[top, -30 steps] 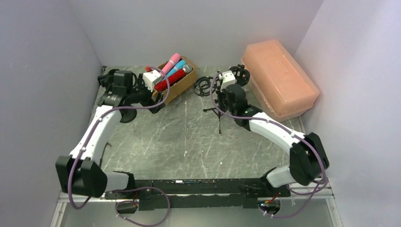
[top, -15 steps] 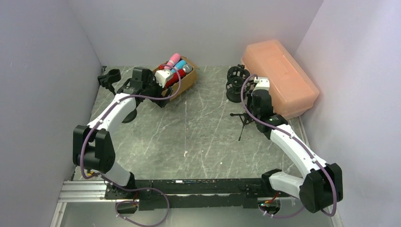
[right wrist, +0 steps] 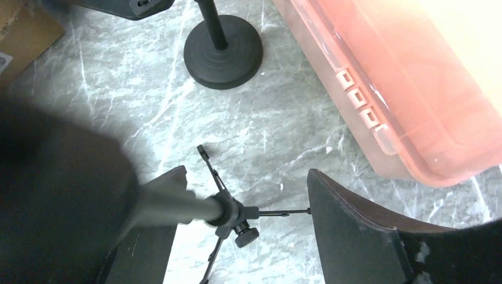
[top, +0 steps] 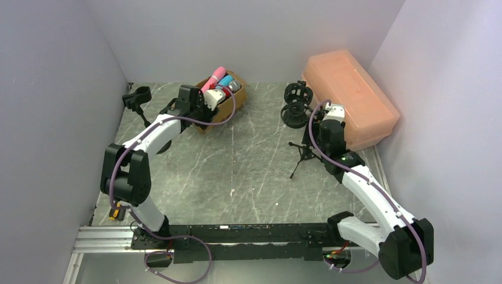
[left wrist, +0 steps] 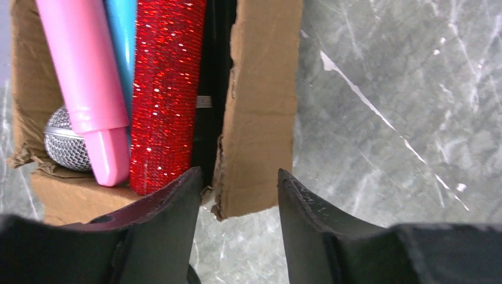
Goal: Attach the microphones to the stand
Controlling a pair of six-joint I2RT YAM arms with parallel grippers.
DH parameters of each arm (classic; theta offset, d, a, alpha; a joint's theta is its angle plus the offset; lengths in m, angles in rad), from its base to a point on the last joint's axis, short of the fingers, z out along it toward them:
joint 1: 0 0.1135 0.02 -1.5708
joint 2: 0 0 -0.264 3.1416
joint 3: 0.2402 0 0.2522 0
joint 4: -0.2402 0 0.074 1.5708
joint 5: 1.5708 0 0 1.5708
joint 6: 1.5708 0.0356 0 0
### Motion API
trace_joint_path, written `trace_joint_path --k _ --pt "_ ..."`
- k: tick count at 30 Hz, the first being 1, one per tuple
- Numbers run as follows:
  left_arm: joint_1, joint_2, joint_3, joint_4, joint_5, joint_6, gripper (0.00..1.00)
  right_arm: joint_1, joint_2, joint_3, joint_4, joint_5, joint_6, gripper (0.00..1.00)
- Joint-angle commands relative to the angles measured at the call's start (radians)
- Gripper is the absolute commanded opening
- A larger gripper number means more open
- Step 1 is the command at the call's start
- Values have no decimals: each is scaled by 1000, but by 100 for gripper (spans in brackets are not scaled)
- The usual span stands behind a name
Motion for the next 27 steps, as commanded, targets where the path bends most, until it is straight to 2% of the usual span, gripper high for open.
trace_joint_path --k 1,3,5,9,19,24,27 --pt "-5 32 57 15 -46 1 48 3 -72 -1 -39 -22 72 79" --pt "-5 35 61 13 -49 -6 35 12 -103 19 -89 -39 92 84" --pt "-5 34 62 14 -46 -18 22 26 -132 42 -146 -45 106 98" --pt "-7 44 84 -18 -22 -49 0 42 -184 83 -253 -74 125 100" --pt "-15 16 80 -72 -4 -170 0 48 -236 219 -449 -146 108 100" --pt "-38 -4 69 -81 -22 -158 0 47 -254 313 -495 -174 94 100" --pt "-54 -1 79 -71 -76 -125 27 49 -225 390 -506 -200 78 100"
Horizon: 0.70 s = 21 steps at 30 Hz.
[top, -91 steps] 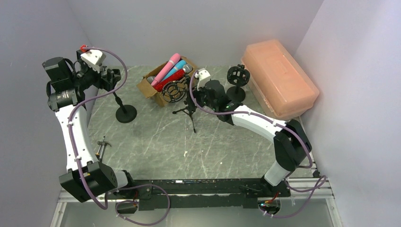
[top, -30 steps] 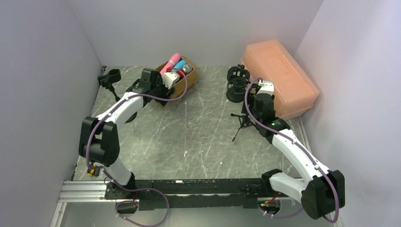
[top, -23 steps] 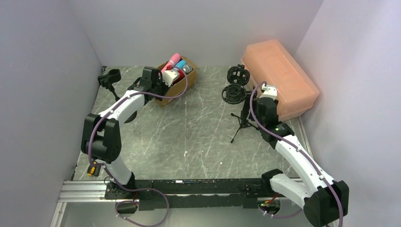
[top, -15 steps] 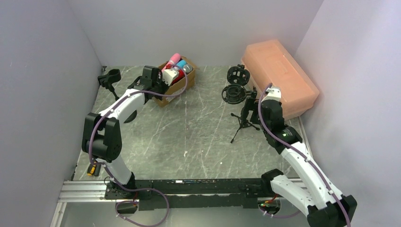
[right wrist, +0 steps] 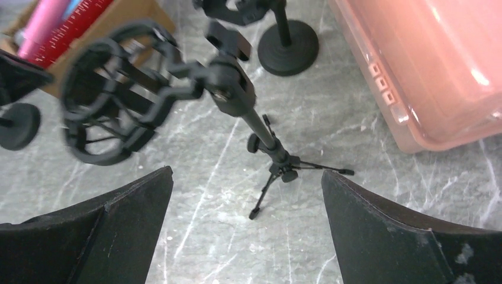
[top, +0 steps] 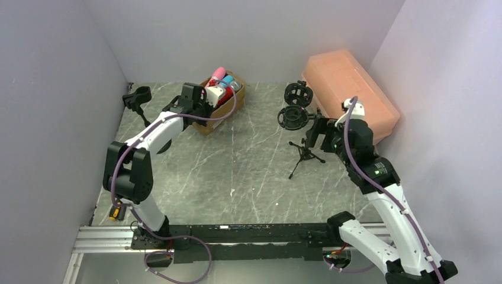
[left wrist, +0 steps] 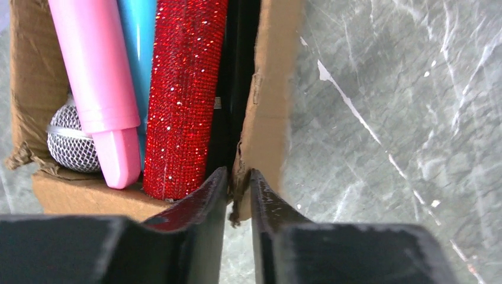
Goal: Attach the microphones to the stand
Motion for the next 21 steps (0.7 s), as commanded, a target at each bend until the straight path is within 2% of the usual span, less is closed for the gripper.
trace_joint_path --k 1,4,6,8,13,14,21 --pt "-40 -37 23 -28 -38 -6 32 5 24 139 -24 -54 -28 100" --pt "-48 -13 61 -37 -82 24 49 9 64 211 -24 -78 -42 100" --pt "-56 14 80 -56 -96 36 51 18 96 261 -24 -95 -48 100" --pt "-64 32 88 -72 -112 47 44 40 128 322 -22 -102 -51 100" --pt "-82 52 80 -100 -155 34 4 217 231 448 -16 2 -46 100" --pt "-87 49 83 -119 -152 18 0 270 258 472 -18 33 -46 100" --pt "-117 -128 9 -224 -48 -144 0 567 450 614 -20 167 11 100"
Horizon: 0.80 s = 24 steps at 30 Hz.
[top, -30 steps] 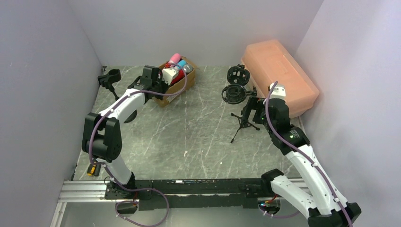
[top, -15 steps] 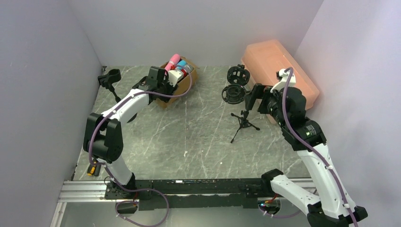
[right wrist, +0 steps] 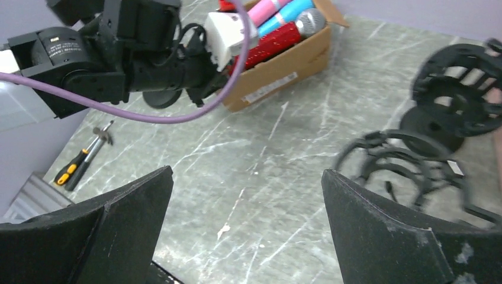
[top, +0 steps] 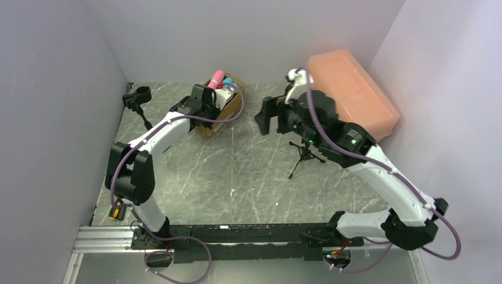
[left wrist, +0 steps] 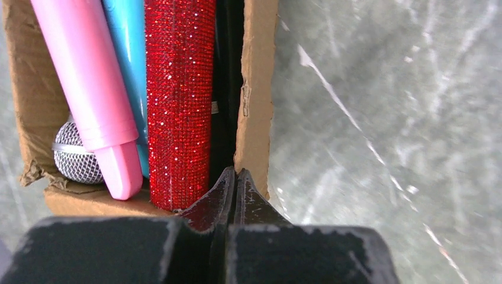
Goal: Attach the microphones to the stand
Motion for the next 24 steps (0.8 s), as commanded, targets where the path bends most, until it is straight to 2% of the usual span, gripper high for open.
trace_joint_path --k 1,4,7,8,9,12,16,20,24 --pt "-26 -173 -54 -156 107 -155 0 160 98 86 12 148 39 100" --pt "-26 -261 -101 -179 174 -227 0 255 195 96 5 195 57 100" --pt "-34 -334 -155 -188 231 -290 0 300 252 61 29 192 92 100" --pt "-37 -356 -174 -184 252 -299 8 304 264 41 42 191 106 100" --pt "-40 -380 -193 -179 271 -300 29 304 271 20 55 191 123 100" --pt "-43 -445 -234 -187 314 -337 55 304 290 -42 94 204 173 100" --pt "-34 -498 -194 -240 251 -264 70 305 337 -49 89 233 218 100" --pt "18 -537 -192 -175 170 -164 77 305 390 -32 77 270 246 100" --pt "116 -465 -133 -121 116 -99 75 304 425 -18 69 293 311 100"
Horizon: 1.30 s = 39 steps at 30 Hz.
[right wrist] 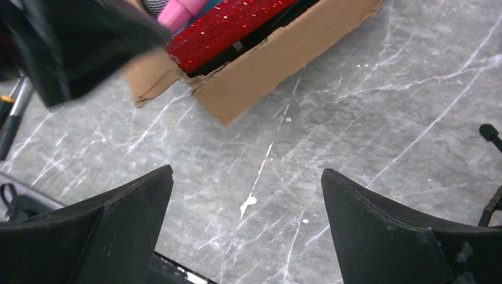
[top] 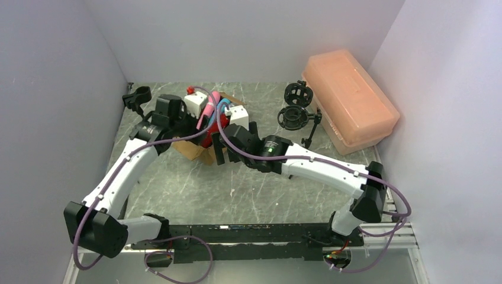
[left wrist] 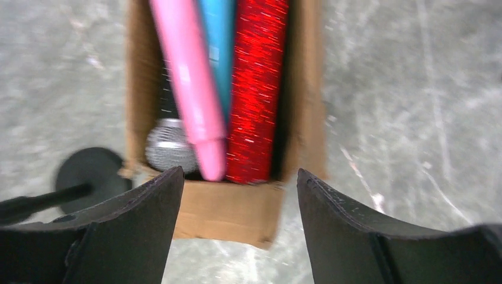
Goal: Attach the microphones to the stand
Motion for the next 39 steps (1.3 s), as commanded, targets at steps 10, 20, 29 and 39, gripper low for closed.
trace_joint_path --k 10,20,29,39 --pt "148 265 107 211 -157 140 49 -6 -24 -84 137 -11 103 100" --pt "198 385 80 259 -157 144 37 -5 -69 -172 164 23 124 99" --pt "214 241 -57 160 -24 139 0 -6 -42 -149 130 101 108 95" --pt "214 -26 -195 -136 105 65 1 -50 38 -121 187 20 98 95"
